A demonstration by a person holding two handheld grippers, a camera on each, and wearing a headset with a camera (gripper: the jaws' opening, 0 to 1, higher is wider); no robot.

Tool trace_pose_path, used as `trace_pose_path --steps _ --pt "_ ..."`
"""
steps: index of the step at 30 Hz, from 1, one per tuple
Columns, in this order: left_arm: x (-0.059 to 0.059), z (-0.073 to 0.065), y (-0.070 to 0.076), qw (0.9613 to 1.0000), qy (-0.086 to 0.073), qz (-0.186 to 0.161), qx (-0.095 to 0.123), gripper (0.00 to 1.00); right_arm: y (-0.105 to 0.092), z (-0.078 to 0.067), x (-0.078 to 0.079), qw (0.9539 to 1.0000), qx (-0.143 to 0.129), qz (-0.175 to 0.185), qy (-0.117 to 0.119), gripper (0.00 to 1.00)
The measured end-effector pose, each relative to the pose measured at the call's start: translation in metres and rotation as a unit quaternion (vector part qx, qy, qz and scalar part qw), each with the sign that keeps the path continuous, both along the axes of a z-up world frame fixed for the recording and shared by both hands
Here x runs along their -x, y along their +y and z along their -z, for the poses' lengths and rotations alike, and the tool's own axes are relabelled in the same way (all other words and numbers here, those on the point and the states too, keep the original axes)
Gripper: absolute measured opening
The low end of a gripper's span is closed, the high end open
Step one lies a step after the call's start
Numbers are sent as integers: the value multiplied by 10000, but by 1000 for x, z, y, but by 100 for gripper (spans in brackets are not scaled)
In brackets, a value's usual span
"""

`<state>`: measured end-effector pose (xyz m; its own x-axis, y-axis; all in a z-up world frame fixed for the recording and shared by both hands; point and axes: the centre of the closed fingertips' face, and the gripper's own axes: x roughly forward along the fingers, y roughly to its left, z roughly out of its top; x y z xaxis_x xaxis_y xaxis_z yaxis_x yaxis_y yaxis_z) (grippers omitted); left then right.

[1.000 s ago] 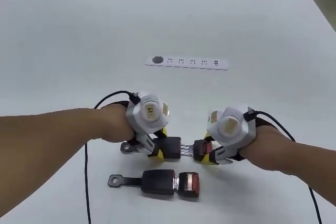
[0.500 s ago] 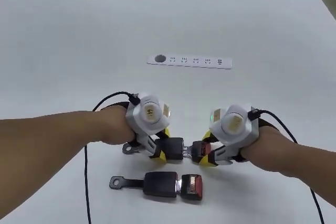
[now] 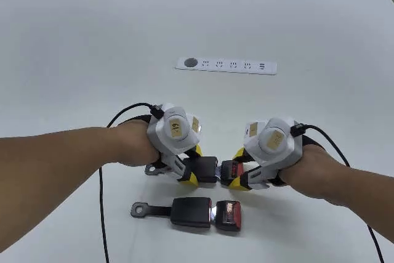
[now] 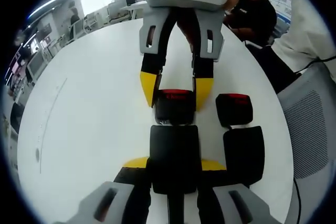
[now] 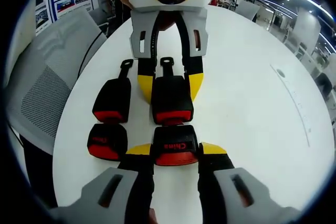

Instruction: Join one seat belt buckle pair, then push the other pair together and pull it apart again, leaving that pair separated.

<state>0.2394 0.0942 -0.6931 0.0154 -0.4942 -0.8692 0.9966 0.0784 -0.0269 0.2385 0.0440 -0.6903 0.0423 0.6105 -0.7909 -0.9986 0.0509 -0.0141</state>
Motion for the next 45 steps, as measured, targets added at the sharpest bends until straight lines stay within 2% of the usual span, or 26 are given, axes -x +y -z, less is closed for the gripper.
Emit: trace_pose_path --steps 17,21,25,31,38,41,45 --pt "0 0 1 9999 -8 17 -109 34 -1 -3 0 9999 102 27 -134 30" --pt "1 0 1 9999 -5 -3 -111 34 -5 -5 0 9998 120 57 -151 30" --pt "0 1 2 10000 2 -5 -93 34 -17 -6 1 9997 135 94 -162 30" --pt "-1 1 1 9999 4 53 -159 34 -18 -5 0 9996 75 161 -210 31" --pt "-1 1 1 9996 -17 87 -258 34 -42 -4 2 9995 70 264 -179 31" --pt "0 1 1 9996 -17 78 -272 34 -58 -4 -2 9991 145 341 -191 32" --pt "1 2 1 9996 -23 62 -282 34 -76 -4 2 9990 243 322 -201 32"
